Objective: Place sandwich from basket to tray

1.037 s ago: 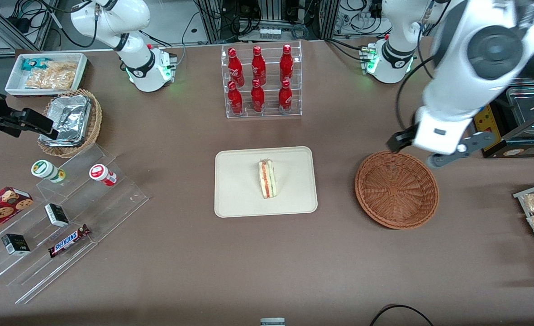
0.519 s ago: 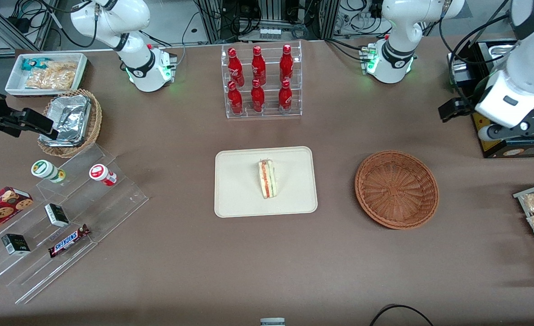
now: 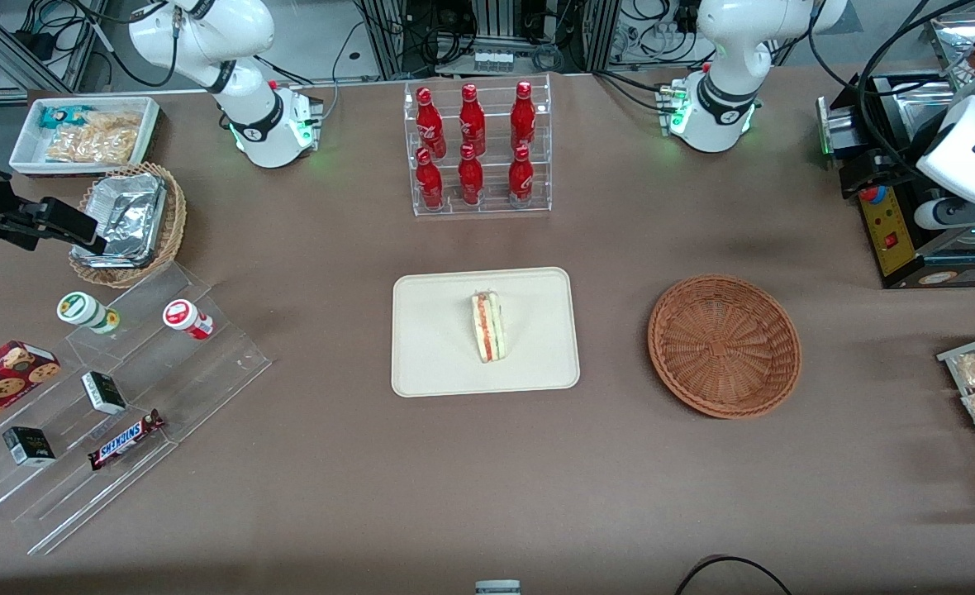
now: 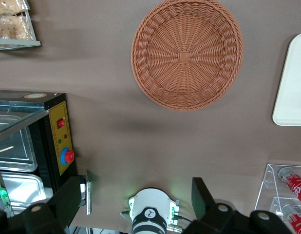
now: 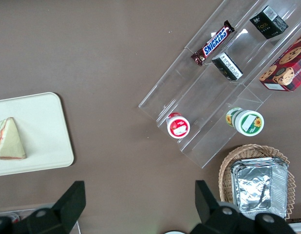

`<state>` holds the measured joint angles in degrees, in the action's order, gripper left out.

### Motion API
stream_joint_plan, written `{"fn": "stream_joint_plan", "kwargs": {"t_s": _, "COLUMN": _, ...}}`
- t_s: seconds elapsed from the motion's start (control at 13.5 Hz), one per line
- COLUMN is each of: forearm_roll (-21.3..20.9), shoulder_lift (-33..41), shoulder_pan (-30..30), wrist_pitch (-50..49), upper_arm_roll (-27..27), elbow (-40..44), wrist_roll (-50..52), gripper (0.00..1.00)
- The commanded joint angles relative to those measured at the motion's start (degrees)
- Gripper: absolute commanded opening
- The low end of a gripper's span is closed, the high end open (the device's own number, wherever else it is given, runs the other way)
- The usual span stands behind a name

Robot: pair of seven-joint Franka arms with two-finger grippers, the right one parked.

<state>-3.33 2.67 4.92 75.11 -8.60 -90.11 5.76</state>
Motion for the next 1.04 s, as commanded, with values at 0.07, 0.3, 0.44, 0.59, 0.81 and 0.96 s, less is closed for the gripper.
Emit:
{"fn": "stream_joint_plan", "kwargs": {"t_s": 0.07, "forearm_roll": 1.7, "shoulder_lift": -0.6, "shoulder_pan": 0.3, "wrist_pitch": 0.3, "upper_arm_roll": 0.3, "elbow": 2.0, "wrist_roll": -0.5, "gripper": 1.00}}
{"fn": "stream_joint_plan", "kwargs": {"t_s": 0.3, "forearm_roll": 1.6, "shoulder_lift": -1.3, "shoulder_pan": 0.1, "wrist_pitch": 0.4, "upper_arm_roll": 0.3, "elbow": 3.2, "wrist_roll": -1.2, "gripper": 1.00}}
{"fn": "stream_joint_plan", "kwargs": {"t_s": 0.44, "forearm_roll": 1.6, "shoulder_lift": -1.6, "shoulder_pan": -0.2, "wrist_pitch": 1.8, "upper_arm_roll": 0.3, "elbow": 3.6, "wrist_roll": -0.6, "gripper": 1.00}}
{"fn": "stream_joint_plan", "kwargs": {"t_s": 0.59, "forearm_roll": 1.3, "shoulder_lift": -2.8, "shoulder_pan": -0.2, "wrist_pitch": 2.1, "upper_arm_roll": 0.3, "elbow": 4.7, "wrist_roll": -1.4, "gripper": 1.00}}
{"fn": "stream_joint_plan", "kwargs": {"t_s": 0.81, "forearm_roll": 1.6, "shoulder_lift": -3.2, "shoulder_pan": -0.1, "wrist_pitch": 2.2, "upper_arm_roll": 0.3, "elbow": 5.9, "wrist_roll": -1.4, "gripper": 1.00}}
{"fn": "stream_joint_plan", "kwargs": {"t_s": 0.96, "forearm_roll": 1.4, "shoulder_lift": -3.5, "shoulder_pan": -0.1, "wrist_pitch": 4.1, "upper_arm_roll": 0.3, "elbow": 5.9, "wrist_roll": -1.4, "gripper": 1.00}}
